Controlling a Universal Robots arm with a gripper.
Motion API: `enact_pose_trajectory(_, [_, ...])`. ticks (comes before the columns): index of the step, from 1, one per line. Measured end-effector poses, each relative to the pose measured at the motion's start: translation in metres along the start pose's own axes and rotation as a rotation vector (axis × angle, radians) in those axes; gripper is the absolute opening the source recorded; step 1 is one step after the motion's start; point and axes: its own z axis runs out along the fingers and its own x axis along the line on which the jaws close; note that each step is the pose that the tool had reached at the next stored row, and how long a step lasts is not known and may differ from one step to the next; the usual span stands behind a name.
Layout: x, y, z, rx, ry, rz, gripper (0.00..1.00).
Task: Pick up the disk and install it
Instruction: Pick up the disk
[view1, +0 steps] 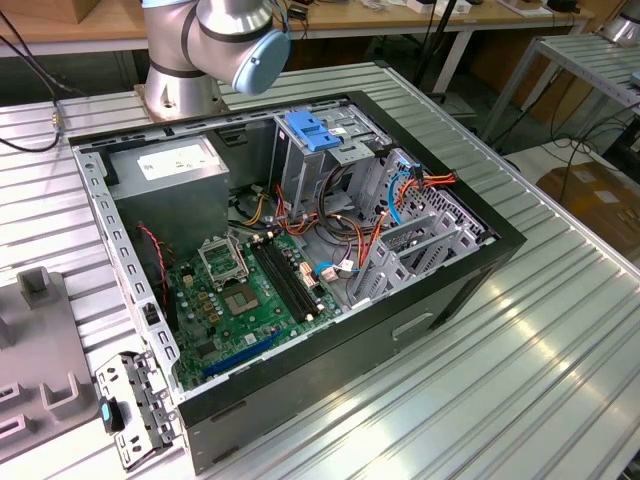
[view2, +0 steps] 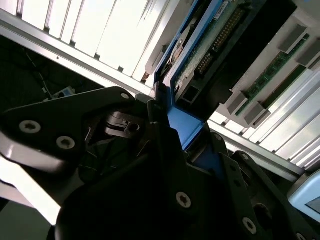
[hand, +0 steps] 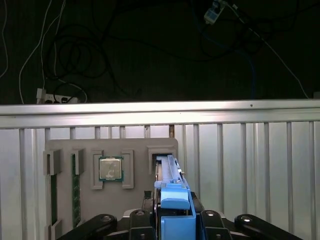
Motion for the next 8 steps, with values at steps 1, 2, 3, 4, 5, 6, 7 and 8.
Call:
enact_pose_trajectory(1, [0.0, 0.0, 0.0, 0.0, 0.0001, 0.0, 0.37])
enact_pose_trajectory(2, [0.0, 0.0, 0.0, 0.0, 0.0001, 0.0, 0.37])
enact_pose_trajectory(3, [0.0, 0.0, -0.0001, 0.0, 0.0001, 0.0, 0.37])
enact_pose_trajectory(4, [0.0, 0.0, -0.0008, -0.0003, 0.0003, 0.0, 0.37])
enact_pose_trajectory(5, [0.0, 0.0, -0.0015, -0.0003, 0.0003, 0.0, 0.37])
enact_pose_trajectory(6, [0.0, 0.0, -0.0022, 0.0, 0.0001, 0.0, 0.37])
enact_pose_trajectory(7, [-0.0001, 0.0, -0.003, 0.0, 0.0001, 0.0, 0.37])
enact_pose_trajectory(8, [-0.0001, 0.0, -0.004, -0.0001, 0.0002, 0.0, 0.37])
